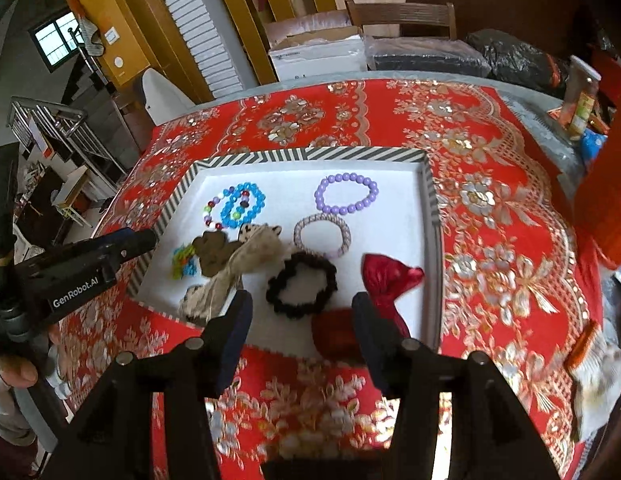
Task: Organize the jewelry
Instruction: 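Withdraw both tools from the tray toward the remaining items, then grasp the amber bead bracelet with left tool while right tool grasps the black pouch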
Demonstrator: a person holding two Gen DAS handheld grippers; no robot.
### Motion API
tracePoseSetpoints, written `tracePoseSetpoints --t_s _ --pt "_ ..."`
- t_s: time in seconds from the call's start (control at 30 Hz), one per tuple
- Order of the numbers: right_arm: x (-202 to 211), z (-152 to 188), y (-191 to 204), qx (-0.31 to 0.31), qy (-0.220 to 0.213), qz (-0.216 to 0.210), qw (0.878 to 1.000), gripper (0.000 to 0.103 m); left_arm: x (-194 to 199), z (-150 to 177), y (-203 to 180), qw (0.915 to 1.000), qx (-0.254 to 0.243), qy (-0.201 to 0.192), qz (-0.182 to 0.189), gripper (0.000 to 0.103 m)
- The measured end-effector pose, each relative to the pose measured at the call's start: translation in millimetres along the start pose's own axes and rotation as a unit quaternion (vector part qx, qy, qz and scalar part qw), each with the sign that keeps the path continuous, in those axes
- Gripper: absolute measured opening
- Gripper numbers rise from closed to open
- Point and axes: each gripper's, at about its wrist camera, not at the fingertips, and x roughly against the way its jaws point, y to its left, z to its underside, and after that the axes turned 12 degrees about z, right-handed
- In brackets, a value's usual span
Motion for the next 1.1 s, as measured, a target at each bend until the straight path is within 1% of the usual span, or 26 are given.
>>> tracePoseSetpoints --t_s 0.13,0.2,0.3,0.4,0.47,0.6,0.7,0.9,1.0,1.1 --pt "17 14 0 0.015 -0.004 0.002 1.000 0.054 17 14 -7 0.9999 0.002 -0.011 -0.004 0.018" --pt "26 21 0 0.022 -0.012 0.000 1.000 0.057 24 21 -10 0.9999 0.003 -0.016 -0.006 0.018" --pt "34 30 -2 0.030 -0.015 -0.004 0.999 0.058 32 31 -8 0.9996 0.019 -0.015 0.015 0.018" --pt "40 40 -6 0.035 -0.015 -0.007 0.999 0.058 38 43 5 0.9980 0.044 -0.011 0.044 0.018" --pt "43 48 -11 0.038 -0.013 -0.007 0.999 0.058 36 53 16 0.9965 0.061 0.002 0.057 0.018" --pt "41 64 -23 0.037 0.001 -0.004 0.999 0.058 30 70 30 0.9947 0.085 0.022 0.055 0.018" --pt "35 80 -36 0.034 0.014 0.000 0.999 0.058 24 83 34 0.9924 0.097 0.039 0.065 0.018" --pt "22 110 -61 0.021 0.050 0.002 0.999 0.058 10 93 32 0.9890 0.104 0.061 0.085 0.019" --pt "17 123 -68 0.022 0.064 0.003 0.998 0.058 0 97 31 0.9876 0.105 0.078 0.087 0.019" --pt "11 128 -70 0.007 0.072 -0.011 0.997 0.058 -8 98 32 0.9868 0.105 0.088 0.087 0.019"
